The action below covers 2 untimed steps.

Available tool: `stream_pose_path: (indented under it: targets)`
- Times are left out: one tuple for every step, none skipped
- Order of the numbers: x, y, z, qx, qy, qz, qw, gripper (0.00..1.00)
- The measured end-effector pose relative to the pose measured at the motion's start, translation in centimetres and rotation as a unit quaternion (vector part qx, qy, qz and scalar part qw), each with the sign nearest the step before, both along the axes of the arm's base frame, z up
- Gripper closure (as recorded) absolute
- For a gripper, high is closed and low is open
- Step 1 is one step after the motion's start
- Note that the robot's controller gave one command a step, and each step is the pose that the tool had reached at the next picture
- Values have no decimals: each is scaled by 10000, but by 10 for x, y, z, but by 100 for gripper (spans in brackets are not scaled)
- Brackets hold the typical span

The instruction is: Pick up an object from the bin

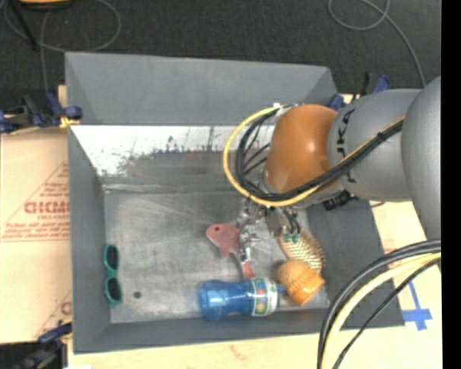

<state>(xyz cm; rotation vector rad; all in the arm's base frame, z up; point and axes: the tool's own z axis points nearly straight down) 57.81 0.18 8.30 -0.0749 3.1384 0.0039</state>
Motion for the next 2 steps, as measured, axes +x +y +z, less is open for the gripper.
stream_pose_path:
  targets:
    - [0,0,26,-3,25,-3,10000,100]
    - [1,0,53,-8,8,-4,10000,100]
